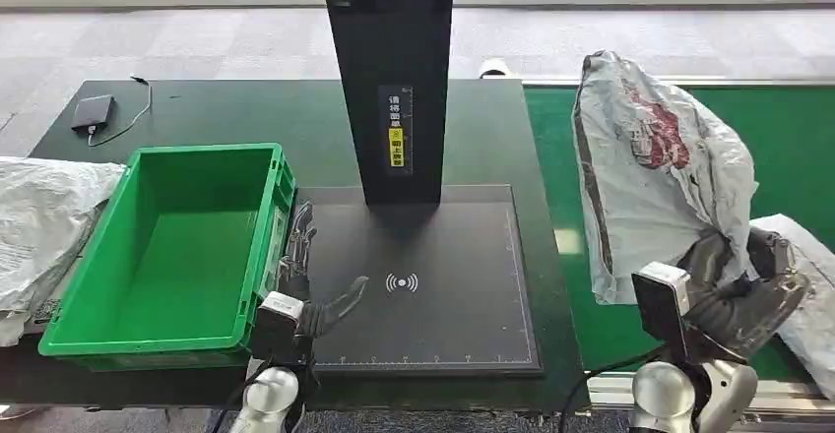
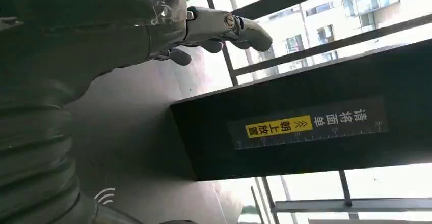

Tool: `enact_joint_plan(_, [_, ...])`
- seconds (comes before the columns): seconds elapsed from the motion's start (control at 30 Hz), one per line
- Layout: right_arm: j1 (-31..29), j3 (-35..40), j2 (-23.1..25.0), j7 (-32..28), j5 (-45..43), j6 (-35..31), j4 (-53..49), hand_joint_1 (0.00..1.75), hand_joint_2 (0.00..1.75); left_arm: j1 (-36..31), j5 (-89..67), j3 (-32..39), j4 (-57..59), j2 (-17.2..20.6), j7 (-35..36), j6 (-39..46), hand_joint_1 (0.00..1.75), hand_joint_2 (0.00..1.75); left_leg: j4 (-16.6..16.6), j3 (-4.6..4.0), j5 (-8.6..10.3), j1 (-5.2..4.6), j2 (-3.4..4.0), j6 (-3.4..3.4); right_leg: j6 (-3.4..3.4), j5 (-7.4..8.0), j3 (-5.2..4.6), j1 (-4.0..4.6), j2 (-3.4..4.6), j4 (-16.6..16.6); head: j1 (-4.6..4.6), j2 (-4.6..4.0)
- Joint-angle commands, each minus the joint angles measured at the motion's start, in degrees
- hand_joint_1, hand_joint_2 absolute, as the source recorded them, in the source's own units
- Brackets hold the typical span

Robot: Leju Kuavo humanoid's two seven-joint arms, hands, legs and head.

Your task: Moved the parcel from conveyor to table for the left to box.

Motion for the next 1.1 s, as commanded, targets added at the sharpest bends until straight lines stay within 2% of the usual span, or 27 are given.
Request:
enact_joint_plan(0.03, [4.1,5.8,2.2,-0.1,1.0,0.2,-4.4,1.75,1.75,-2.7,0.6,-0.4,3.4,-0.7,0.2,0.3,0.0,1.75,0.0,0.09,-0.02,0.02,-0.07,-0.03,-0.05,-0.06,0.11,0.03,-0.1,0.0,0.0,0.0])
enact_joint_plan(0.13, [4.7,7.0,2.2,-1.1,0.4,0.2,-4.3,1.75,1.75,-2.4,0.8,-0.7,3.2,-0.7,0.2,0.4,0.0,1.75,-0.2,0.34,-0.07,0.09,-0.09,-0.05,-0.11,-0.11,0.38,0.11,-0.13,-0.2,0.0,0.0])
enact_joint_plan(0.37, [5.0,8.0,2.2,-2.0,-0.8,0.2,-3.3,1.75,1.75,-2.4,0.9,-0.8,3.1,-0.6,0.2,0.5,0.0,1.75,-0.1,0.14,-0.03,0.05,-0.08,-0.03,-0.06,-0.06,0.18,0.06,-0.11,-0.1,0.0,0.0])
enact_joint_plan(0.43, [5.4,11.8,2.2,-4.8,-2.5,0.2,1.8,1.75,1.75,-2.5,1.1,-0.9,3.1,-0.4,0.2,0.5,0.0,1.75,-0.1,0.17,-0.02,0.04,-0.08,-0.03,-0.07,-0.07,0.2,0.05,-0.11,-0.1,0.0,-0.02])
enact_joint_plan(0.47, [5.2,16.0,0.9,-3.5,-2.8,0.2,5.5,1.75,1.75,-2.5,1.2,-1.0,3.1,-0.2,0.2,0.4,0.0,1.75,-0.1,0.11,-0.02,0.06,-0.04,-0.03,-0.05,-0.04,0.14,0.06,-0.05,-0.1,0.0,0.0])
enact_joint_plan(0.6, [4.9,16.1,1.0,-3.4,-2.8,0.2,5.7,1.75,1.75,-2.5,1.2,-0.9,3.2,-0.2,0.2,0.4,0.0,1.75,-0.1,0.21,-0.03,0.09,0.09,-0.04,-0.08,0.0,0.23,0.1,0.07,-0.1,0.0,0.0])
enact_joint_plan(0.63, [4.5,20.5,-1.2,-2.5,-4.2,3.3,7.8,1.75,1.75,-2.6,1.3,-0.9,3.2,-0.1,0.2,0.2,0.0,1.75,-0.2,0.32,-0.05,0.12,0.07,-0.05,-0.1,-0.03,0.34,0.13,0.04,-0.2,-0.02,0.0])
enact_joint_plan(0.87, [4.3,21.5,-1.5,-2.1,-4.4,3.2,8.2,1.75,1.75,-2.7,1.3,-0.8,3.3,-0.1,0.2,0.1,0.0,1.75,-0.1,0.13,-0.01,0.09,0.07,-0.03,-0.05,-0.02,0.14,0.09,0.03,-0.1,-0.02,0.0])
enact_joint_plan(0.93, [3.8,26.1,-3.7,-3.2,-8.5,15.0,9.2,1.75,1.75,-3.1,1.2,-0.8,3.8,0.0,0.2,-0.5,0.0,1.75,-0.1,0.17,-0.01,0.07,0.02,-0.02,-0.05,-0.04,0.21,0.08,-0.05,-0.1,0.0,-0.02])
enact_joint_plan(1.1, [3.1,27.0,-3.1,-3.0,-8.3,14.7,10.6,1.75,1.75,-3.4,1.2,-0.6,4.1,0.0,0.2,-0.6,0.0,1.75,-0.1,0.19,-0.02,0.1,0.13,-0.03,-0.07,-0.01,0.21,0.11,0.06,-0.1,0.0,0.0])
